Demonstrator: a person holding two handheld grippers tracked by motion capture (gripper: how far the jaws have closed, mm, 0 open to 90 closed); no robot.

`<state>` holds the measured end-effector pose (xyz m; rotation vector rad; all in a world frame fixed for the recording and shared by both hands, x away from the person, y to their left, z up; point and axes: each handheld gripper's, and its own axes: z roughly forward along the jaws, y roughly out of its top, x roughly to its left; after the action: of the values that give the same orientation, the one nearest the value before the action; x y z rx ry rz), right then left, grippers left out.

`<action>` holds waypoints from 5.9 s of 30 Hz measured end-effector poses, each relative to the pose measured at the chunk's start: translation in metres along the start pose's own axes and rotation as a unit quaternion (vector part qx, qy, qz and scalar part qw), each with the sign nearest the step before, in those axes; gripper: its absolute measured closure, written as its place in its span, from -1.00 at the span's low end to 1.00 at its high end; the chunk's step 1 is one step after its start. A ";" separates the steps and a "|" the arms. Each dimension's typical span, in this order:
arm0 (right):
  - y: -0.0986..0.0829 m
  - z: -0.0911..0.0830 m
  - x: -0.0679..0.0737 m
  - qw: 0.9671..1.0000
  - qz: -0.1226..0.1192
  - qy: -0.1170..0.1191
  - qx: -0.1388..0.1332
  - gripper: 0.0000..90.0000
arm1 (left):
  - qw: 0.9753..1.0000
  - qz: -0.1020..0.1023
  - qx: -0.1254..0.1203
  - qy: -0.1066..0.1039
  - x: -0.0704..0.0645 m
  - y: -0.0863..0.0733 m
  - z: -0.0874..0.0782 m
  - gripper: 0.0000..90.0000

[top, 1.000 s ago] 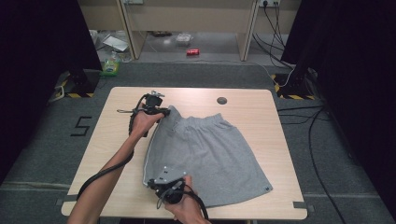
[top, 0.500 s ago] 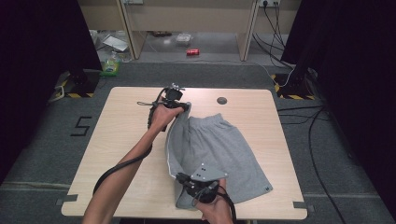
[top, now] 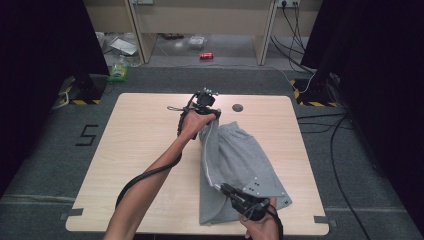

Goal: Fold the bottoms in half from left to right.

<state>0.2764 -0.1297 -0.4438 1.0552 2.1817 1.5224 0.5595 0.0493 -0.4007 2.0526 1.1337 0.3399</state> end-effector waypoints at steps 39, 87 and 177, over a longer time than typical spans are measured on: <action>-0.045 -0.066 -0.067 0.993 0.078 -0.093 -0.013 0.93 | 0.999 -0.023 -0.010 -0.041 -0.052 0.016 0.048 0.30; -0.056 -0.065 -0.115 0.971 0.052 -0.210 0.102 0.49 | 0.998 -0.034 0.049 0.009 0.042 -0.053 0.025 0.03; -0.049 0.063 0.020 0.979 -0.088 0.006 0.182 0.88 | 0.996 0.013 0.071 0.051 0.028 -0.066 0.063 0.35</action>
<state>0.2802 -0.0802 -0.5094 0.9213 2.5478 1.0814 0.5693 0.0626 -0.4948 2.1967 1.2248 0.3913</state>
